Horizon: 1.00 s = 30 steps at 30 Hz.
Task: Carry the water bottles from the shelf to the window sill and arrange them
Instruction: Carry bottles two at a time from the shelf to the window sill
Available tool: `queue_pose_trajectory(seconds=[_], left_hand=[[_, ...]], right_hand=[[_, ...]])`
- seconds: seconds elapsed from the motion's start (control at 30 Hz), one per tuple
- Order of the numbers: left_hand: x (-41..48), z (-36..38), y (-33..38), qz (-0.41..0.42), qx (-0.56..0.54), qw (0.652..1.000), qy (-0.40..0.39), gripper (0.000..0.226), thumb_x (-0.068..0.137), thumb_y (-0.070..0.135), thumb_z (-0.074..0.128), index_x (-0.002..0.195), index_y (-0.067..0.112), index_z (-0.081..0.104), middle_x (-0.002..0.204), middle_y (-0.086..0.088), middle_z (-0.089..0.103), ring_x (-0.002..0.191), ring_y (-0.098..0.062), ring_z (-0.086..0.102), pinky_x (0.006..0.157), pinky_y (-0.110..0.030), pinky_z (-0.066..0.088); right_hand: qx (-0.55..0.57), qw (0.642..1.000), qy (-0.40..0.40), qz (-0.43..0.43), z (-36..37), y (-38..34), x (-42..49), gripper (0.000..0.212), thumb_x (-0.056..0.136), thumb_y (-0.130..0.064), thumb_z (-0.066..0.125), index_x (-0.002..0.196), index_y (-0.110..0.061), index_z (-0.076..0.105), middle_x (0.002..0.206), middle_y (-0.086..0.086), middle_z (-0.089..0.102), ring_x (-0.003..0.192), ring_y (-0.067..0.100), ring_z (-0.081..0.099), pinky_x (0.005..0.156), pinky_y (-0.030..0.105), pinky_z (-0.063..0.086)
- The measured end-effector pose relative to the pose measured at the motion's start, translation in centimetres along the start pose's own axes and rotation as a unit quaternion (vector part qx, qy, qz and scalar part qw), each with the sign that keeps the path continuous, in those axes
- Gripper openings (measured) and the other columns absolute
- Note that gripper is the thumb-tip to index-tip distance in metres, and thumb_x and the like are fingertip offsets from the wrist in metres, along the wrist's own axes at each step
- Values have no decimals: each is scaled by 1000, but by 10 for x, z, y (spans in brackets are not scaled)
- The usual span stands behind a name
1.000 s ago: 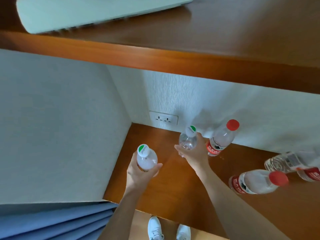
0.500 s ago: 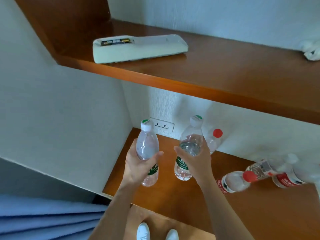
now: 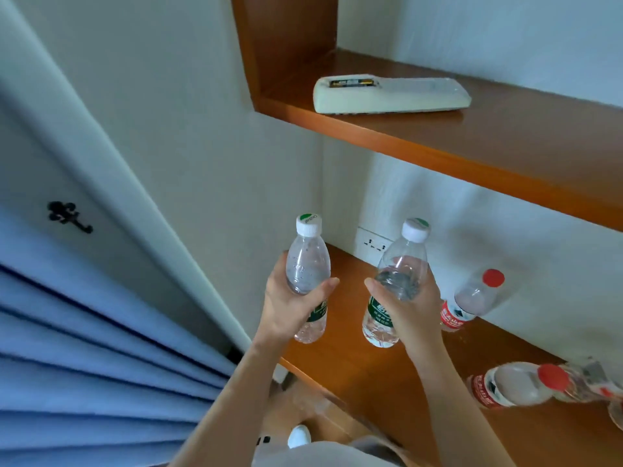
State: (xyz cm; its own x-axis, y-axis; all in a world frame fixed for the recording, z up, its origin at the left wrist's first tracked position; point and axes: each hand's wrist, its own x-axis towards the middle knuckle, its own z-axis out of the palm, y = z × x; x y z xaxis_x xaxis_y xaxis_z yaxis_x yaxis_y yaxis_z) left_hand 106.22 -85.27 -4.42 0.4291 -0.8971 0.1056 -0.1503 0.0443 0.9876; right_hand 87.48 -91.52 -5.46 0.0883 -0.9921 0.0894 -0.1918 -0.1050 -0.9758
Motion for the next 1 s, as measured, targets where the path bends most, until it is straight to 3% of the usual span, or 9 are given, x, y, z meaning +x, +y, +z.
queue_pose_trajectory(seconds=[0.2,0.33,0.43,0.6,0.77,0.87,1.0], left_hand=[[-44,-39,8,4,22,991,134,62,65,54,83,114,28,58,96,7,68,92,-14,69,70,-22,57],[-97,-63,9,1,36,970,241,50,67,53,84,109,43,60,102,6,71,97,-14,70,74,-22,57],[-144,-82,6,-22,47,944,325,53,64,52,84,111,43,61,100,9,73,95,-11,70,74,-21,55],[-224,-114,8,-40,60,881,467,55,60,53,86,109,45,62,98,13,72,94,-5,70,72,-17,54],[-308,-140,21,-34,62,821,567,65,59,61,86,112,33,63,101,2,72,97,-21,70,75,-27,58],[-362,-154,30,-40,82,775,626,61,57,63,86,104,33,63,94,2,71,90,-19,71,71,-25,57],[-424,-170,37,-52,103,720,684,48,61,53,87,98,36,62,89,5,70,82,-12,69,70,-22,55]], right_hand=[[32,983,-172,-58,37,-19,-14,62,60,-64,79,108,-77,43,104,-48,55,105,-20,54,71,-1,46],[60,952,-287,-86,62,-22,-39,62,66,-48,85,114,-66,49,110,-33,63,108,-8,61,77,7,50],[71,926,-360,-91,86,-25,-64,54,65,-52,84,110,-52,56,105,-21,67,104,5,65,86,21,52],[73,869,-475,-113,127,-39,-121,56,65,-49,87,111,-34,59,104,-25,67,99,-5,65,79,3,45],[71,808,-568,-142,165,-59,-191,52,63,-55,82,107,-43,57,104,-24,67,100,-2,66,81,13,50],[80,769,-614,-157,181,-71,-239,50,61,-54,82,104,-47,56,102,-26,67,97,-2,66,81,13,51],[93,716,-671,-171,203,-83,-300,50,64,-45,85,104,-33,59,99,-15,70,94,0,67,77,5,46]])
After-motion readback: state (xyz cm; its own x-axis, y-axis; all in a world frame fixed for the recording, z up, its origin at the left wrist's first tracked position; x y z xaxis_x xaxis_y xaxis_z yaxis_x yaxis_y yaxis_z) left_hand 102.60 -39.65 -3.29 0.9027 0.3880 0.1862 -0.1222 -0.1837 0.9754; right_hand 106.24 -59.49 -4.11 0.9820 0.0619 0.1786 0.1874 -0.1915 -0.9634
